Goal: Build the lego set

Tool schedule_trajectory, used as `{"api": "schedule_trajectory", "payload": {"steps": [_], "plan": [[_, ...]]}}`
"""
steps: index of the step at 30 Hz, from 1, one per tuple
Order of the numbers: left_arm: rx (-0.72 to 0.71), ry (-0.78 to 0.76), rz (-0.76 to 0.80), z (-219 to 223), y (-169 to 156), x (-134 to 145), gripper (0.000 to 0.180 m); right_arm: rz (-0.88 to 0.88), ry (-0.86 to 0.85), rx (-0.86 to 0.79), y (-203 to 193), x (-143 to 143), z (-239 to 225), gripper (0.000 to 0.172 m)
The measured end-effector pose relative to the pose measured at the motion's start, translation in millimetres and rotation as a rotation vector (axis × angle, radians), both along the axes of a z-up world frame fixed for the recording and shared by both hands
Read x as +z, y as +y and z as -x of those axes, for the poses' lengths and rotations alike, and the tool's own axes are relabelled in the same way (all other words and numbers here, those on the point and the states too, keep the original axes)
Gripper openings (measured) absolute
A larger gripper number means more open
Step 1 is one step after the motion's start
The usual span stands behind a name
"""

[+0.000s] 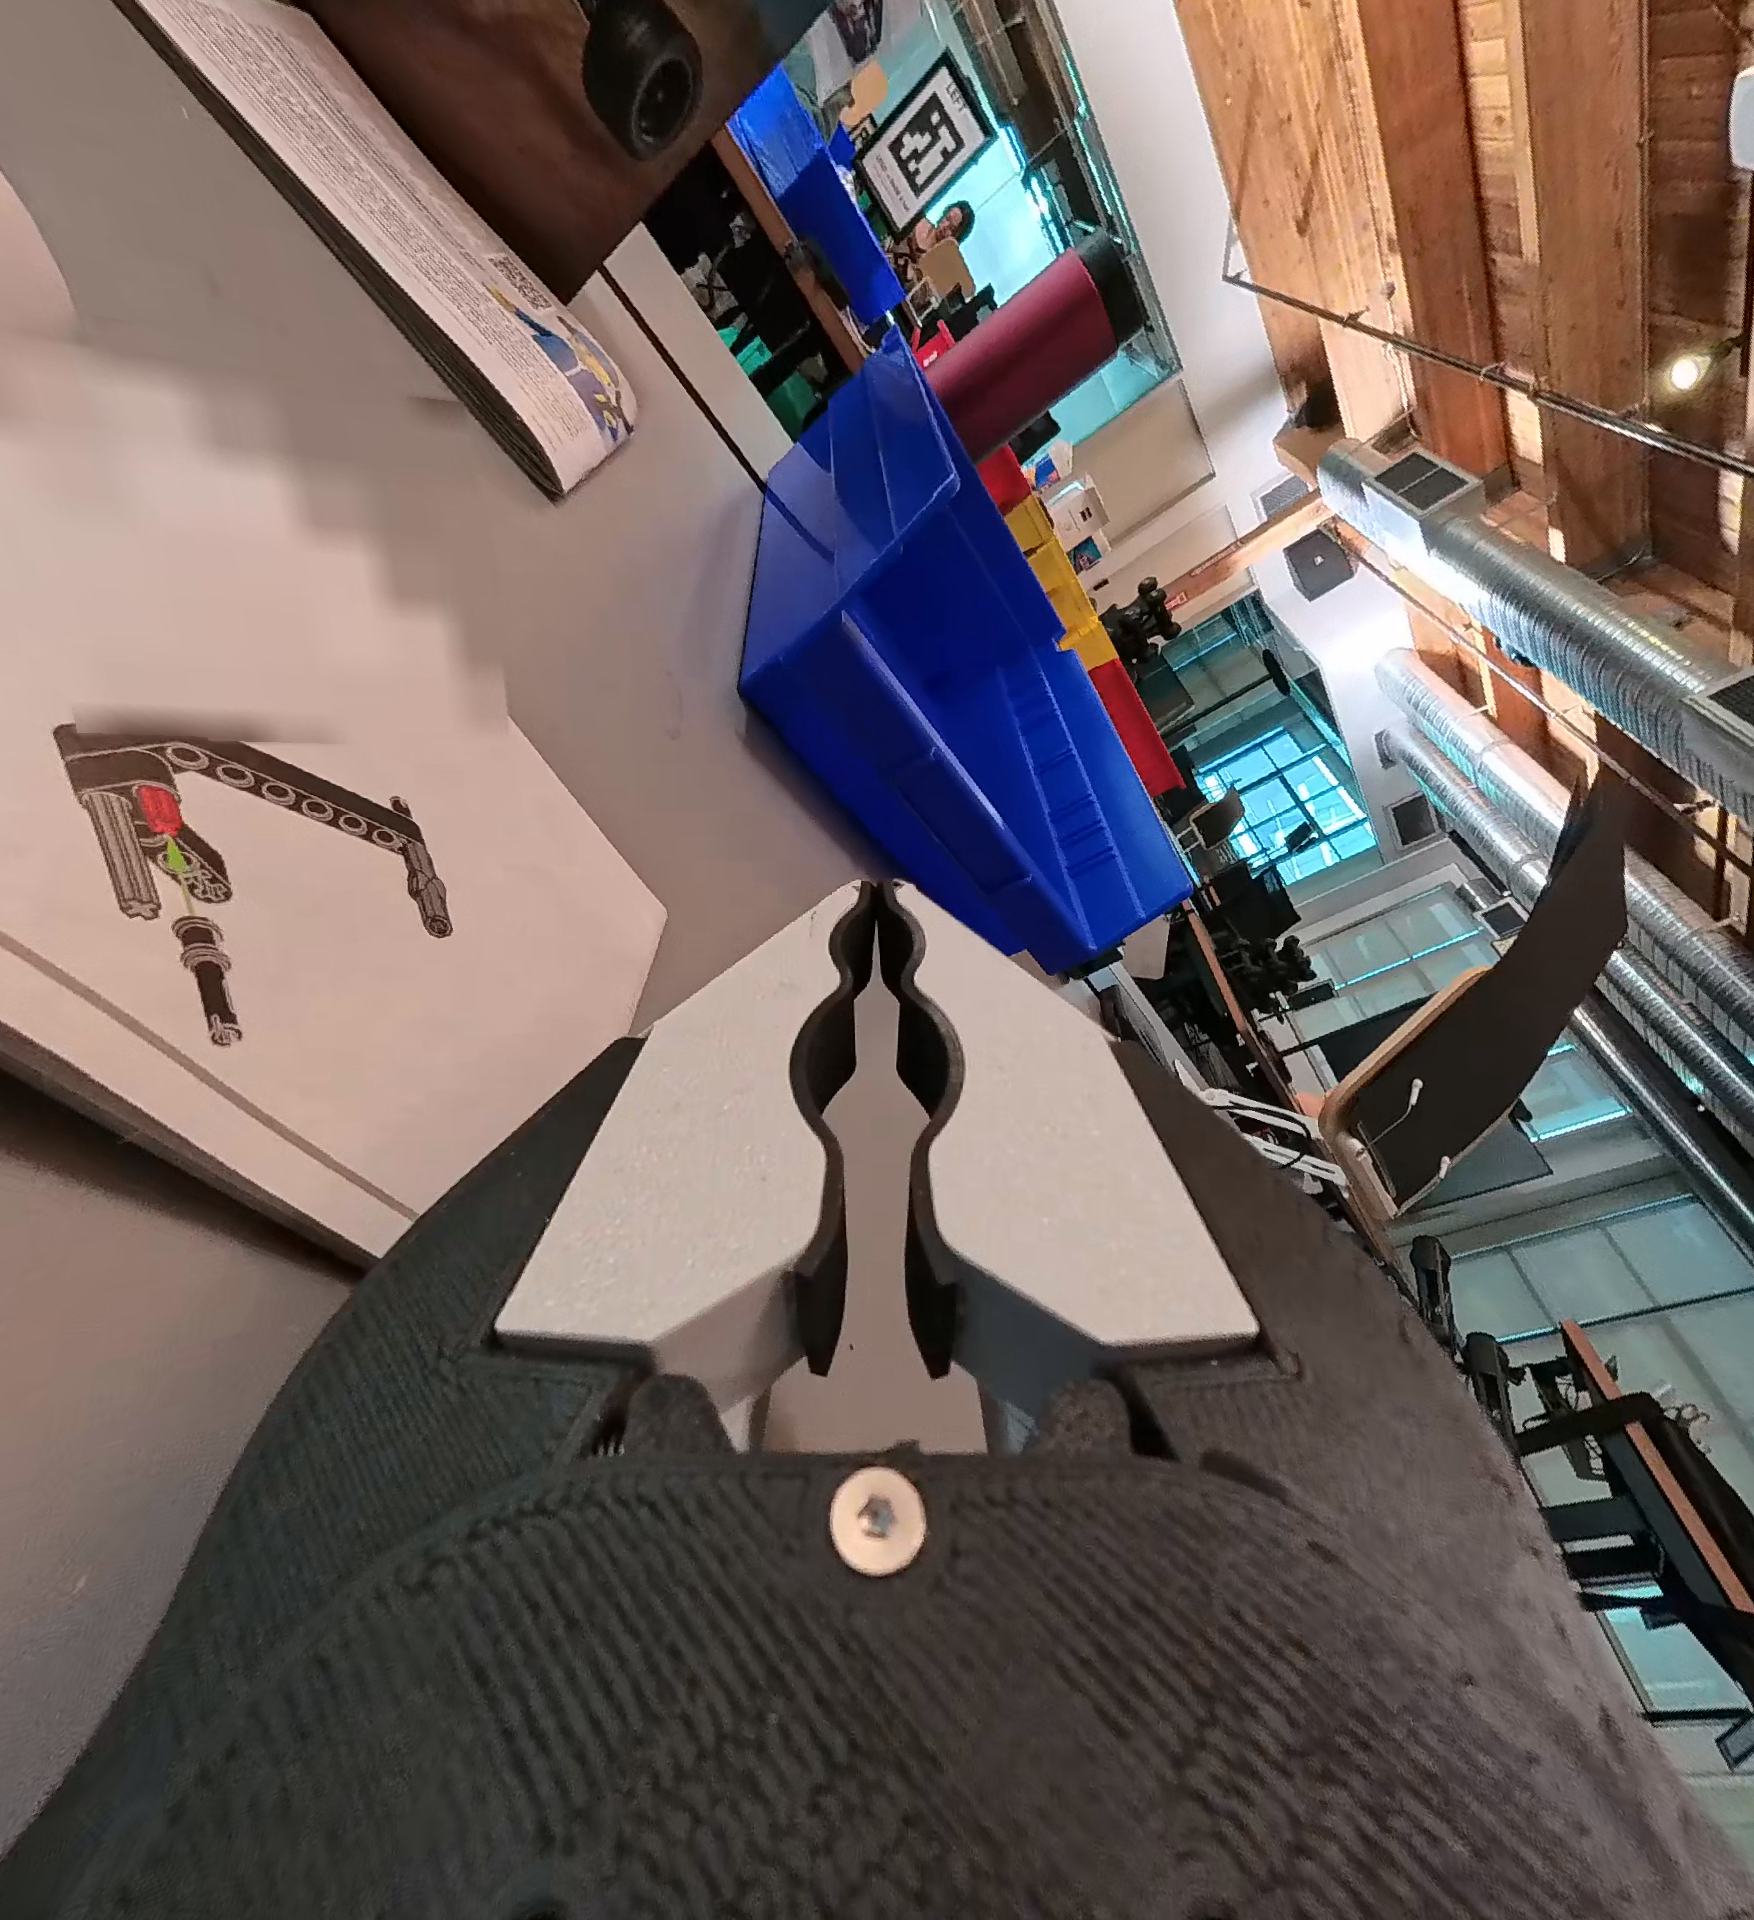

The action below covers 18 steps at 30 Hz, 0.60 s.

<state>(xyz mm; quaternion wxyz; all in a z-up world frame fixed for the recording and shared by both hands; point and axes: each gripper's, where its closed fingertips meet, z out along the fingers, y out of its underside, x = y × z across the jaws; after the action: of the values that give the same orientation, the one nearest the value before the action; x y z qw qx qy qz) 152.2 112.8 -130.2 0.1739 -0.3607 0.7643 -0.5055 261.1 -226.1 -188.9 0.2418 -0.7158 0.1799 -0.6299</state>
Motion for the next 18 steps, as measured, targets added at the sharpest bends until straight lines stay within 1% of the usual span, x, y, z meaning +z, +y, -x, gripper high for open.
{"api": "schedule_trajectory", "payload": {"steps": [12,18], "plan": [[-0.011,-0.014,-0.021,-4.3,2.3,8.9,0.026,0.007,-0.001,0.000,-0.3,-0.5,-0.9,0.000],[-0.009,-0.009,-0.020,-2.7,4.3,7.2,0.026,0.006,-0.006,0.003,0.0,0.4,-0.5,0.000]]}}
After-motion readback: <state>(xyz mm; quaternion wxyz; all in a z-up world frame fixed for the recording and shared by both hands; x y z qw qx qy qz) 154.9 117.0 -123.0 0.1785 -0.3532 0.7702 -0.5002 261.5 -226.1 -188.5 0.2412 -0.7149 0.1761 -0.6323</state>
